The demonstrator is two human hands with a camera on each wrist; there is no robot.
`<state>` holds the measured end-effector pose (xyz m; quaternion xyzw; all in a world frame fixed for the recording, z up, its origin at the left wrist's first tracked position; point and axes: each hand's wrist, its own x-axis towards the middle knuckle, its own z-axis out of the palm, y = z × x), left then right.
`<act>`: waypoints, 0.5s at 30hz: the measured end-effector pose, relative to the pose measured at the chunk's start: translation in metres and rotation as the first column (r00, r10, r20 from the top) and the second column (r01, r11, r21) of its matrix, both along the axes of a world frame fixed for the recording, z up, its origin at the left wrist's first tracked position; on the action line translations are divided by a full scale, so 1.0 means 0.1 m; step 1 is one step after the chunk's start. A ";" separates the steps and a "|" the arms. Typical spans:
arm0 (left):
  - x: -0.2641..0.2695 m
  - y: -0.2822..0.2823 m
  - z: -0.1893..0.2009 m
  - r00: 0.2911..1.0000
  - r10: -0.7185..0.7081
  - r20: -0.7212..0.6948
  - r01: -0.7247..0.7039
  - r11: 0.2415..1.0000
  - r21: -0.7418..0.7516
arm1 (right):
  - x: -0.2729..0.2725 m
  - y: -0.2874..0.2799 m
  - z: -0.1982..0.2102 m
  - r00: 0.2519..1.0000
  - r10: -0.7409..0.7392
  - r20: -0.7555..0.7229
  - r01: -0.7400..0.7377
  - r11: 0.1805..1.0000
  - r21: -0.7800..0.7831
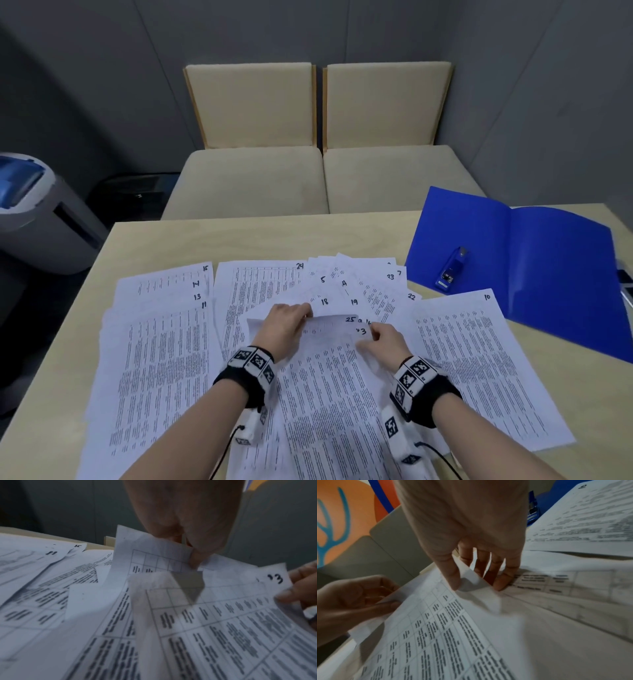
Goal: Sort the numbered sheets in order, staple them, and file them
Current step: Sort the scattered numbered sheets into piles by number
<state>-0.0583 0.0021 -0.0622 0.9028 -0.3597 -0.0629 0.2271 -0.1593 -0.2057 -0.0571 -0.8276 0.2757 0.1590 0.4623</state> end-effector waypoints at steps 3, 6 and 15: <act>0.05 0.00 0.01 0.996 0.093 -0.006 -0.093 0.996 0.008 | 0.04 -0.01 0.00 0.998 0.055 -0.031 -0.055 0.998 -0.030; 0.11 0.04 0.06 0.992 0.123 0.021 -0.123 0.992 0.039 | 0.06 -0.02 0.02 0.990 0.094 -0.109 -0.101 0.992 -0.070; 0.14 0.10 0.13 0.976 0.107 0.192 -0.107 0.994 -0.010 | 0.41 0.14 0.26 0.963 0.266 0.051 -0.253 0.952 -0.172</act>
